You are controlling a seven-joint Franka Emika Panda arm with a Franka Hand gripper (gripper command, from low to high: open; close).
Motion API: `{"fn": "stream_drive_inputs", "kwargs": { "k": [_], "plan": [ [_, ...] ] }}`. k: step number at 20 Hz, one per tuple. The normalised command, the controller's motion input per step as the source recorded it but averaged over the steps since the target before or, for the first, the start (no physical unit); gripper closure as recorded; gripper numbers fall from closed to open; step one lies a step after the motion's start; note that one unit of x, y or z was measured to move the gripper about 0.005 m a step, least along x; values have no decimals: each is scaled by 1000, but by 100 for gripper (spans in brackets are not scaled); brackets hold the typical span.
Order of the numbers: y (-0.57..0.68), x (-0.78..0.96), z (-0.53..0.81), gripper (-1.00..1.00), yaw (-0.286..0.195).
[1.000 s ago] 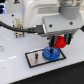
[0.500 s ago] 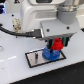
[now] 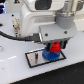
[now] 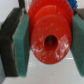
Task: Insert the blue gear onto the right peg, followed by the red gear
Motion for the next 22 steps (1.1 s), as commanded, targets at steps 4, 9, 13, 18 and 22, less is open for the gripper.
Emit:
{"fn": "stream_drive_inputs", "kwargs": {
  "k": [4, 9, 13, 18, 22],
  "plan": [
    [-3, 81, 255, 100, 0],
    [-16, 45, 147, 100, 0],
    [-8, 51, 46, 100, 0],
    [-143, 106, -37, 100, 0],
    [-117, 155, -29, 100, 0]
  ]
}}
